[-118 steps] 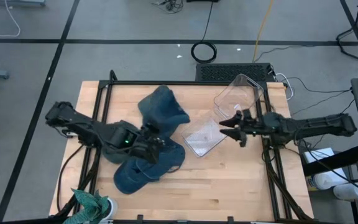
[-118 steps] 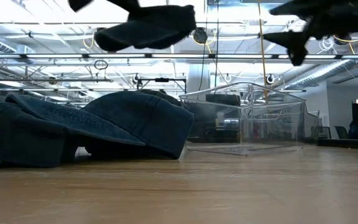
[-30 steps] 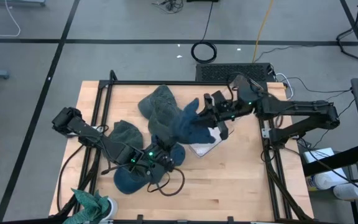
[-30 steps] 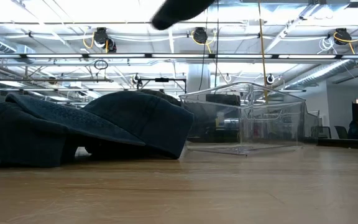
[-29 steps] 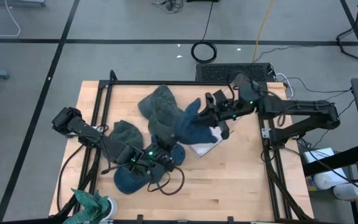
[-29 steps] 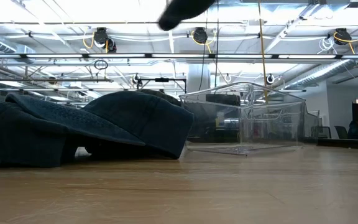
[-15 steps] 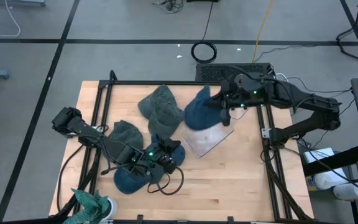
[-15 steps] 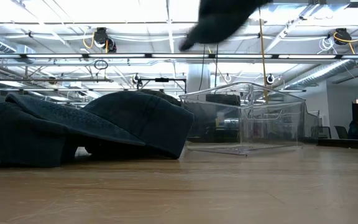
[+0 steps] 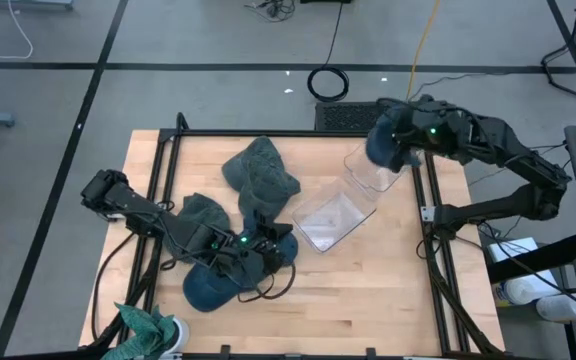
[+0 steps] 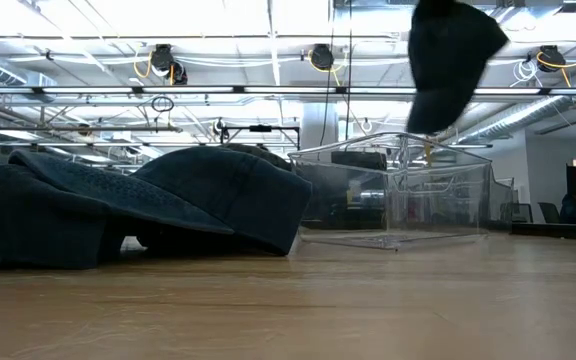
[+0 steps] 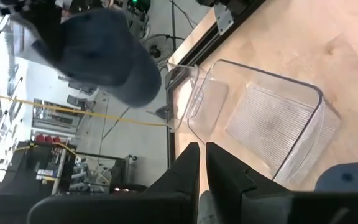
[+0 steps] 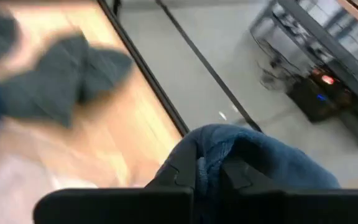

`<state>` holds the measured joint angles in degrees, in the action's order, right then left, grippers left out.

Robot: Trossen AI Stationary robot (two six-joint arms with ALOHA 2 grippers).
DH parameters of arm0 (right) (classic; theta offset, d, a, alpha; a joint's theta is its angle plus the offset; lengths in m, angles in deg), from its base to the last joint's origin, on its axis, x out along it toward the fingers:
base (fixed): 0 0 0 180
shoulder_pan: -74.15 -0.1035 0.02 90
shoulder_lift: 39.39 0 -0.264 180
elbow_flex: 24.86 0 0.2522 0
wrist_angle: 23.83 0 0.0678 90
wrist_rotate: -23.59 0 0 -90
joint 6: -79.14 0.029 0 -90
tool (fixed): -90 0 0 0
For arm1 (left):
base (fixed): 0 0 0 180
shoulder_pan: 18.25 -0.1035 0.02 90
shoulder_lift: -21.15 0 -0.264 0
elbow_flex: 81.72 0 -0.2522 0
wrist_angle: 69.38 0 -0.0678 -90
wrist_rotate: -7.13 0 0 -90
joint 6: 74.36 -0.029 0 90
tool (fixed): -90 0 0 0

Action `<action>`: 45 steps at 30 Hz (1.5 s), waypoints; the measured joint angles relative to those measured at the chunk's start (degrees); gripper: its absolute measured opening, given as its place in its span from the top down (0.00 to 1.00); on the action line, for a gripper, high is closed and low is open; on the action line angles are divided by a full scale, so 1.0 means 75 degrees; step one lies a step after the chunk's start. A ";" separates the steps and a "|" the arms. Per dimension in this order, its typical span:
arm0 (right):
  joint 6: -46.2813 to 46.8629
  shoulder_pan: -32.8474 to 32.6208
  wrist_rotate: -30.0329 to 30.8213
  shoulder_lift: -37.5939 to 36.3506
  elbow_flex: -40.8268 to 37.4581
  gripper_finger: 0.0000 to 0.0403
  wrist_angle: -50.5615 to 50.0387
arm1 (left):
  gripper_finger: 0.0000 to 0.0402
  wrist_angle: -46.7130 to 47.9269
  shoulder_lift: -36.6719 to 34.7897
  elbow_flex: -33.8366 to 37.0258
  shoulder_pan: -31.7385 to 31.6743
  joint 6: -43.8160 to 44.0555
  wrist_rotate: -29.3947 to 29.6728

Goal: Pick & Place hat
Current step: Put the top blue cap into the top transparent bin

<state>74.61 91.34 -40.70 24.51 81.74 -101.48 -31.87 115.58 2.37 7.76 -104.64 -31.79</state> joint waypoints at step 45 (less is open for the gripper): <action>-0.3236 0.0760 0.1203 0.0044 -0.5005 0.96 0.3400 | 0.91 0.0002 0.0006 0.0000 -0.0218 0.0105 -0.0010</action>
<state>50.34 97.04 -31.67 24.84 44.20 -75.98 -31.85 115.63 2.37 6.13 -103.85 -31.86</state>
